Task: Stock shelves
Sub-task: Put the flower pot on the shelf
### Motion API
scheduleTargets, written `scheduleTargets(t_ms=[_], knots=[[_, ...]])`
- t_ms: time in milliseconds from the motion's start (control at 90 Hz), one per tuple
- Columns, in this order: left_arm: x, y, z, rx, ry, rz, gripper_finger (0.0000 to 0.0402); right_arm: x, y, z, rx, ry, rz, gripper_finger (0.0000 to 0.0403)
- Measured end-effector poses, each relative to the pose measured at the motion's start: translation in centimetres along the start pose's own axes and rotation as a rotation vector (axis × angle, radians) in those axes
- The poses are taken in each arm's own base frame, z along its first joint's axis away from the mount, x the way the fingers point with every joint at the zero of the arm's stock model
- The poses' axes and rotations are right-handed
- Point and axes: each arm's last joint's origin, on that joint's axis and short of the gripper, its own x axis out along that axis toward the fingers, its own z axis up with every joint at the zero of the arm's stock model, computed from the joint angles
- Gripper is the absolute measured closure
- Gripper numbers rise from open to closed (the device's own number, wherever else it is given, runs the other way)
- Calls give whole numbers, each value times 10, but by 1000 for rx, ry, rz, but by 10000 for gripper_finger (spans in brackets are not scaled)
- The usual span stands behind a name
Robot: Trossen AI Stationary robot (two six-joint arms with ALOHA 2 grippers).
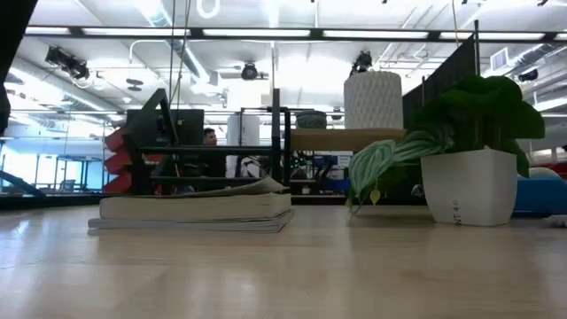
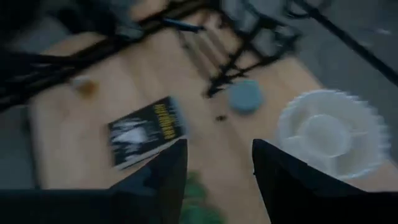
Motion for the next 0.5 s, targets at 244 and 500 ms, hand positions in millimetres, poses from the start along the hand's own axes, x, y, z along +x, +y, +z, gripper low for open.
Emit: scheduleTargets(t_ms=[244, 500], knots=[[0, 0, 0, 86, 1, 0, 90, -15, 55, -27, 15, 62, 198, 254], [-5, 1, -3, 127, 10, 0, 90, 27, 137, -86, -314, 430, 377, 264]])
